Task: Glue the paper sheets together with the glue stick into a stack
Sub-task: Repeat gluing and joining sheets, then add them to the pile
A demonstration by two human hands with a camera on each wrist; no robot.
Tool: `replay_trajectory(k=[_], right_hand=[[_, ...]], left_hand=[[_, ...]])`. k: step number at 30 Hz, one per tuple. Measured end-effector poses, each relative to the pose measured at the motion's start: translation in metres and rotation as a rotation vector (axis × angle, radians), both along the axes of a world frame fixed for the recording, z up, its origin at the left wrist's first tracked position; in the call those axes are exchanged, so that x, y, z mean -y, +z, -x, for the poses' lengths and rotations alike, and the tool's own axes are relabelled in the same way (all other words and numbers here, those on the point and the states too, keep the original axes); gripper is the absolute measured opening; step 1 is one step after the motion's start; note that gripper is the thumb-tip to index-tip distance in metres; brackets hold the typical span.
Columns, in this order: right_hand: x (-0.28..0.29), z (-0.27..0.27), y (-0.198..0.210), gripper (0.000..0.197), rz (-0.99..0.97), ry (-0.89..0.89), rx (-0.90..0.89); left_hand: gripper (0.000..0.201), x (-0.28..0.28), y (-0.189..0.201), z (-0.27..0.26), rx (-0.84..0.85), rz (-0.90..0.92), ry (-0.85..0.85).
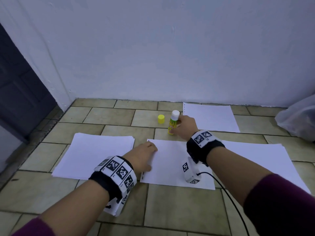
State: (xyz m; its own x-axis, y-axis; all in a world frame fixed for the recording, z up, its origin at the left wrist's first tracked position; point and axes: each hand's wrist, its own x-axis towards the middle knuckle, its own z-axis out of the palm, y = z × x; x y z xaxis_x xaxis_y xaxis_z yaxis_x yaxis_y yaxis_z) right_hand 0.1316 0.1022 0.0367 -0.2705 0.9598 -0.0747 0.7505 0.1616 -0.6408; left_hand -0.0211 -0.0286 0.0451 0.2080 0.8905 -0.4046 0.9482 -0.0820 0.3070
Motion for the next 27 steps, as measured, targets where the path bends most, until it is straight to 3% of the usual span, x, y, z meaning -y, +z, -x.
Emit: replay_trajectory(k=[10, 15, 20, 27], right_hand=[[-0.009, 0.021, 0.004, 0.031, -0.001, 0.041, 0.107], [-0.005, 0.005, 0.006, 0.067, 0.098, 0.053, 0.149], [0.01, -0.054, 0.031, 0.064, 0.102, 0.068, 0.171], [0.064, -0.182, 0.037, 0.099, 0.279, -0.027, 0.546]], left_hand=[[0.068, -0.004, 0.001, 0.002, 0.001, -0.001, 0.024], [0.067, -0.003, 0.002, 0.001, 0.004, -0.008, 0.029], [0.069, -0.001, 0.001, 0.002, 0.021, -0.001, 0.045], [0.07, 0.002, 0.001, 0.0, 0.021, -0.006, 0.055]])
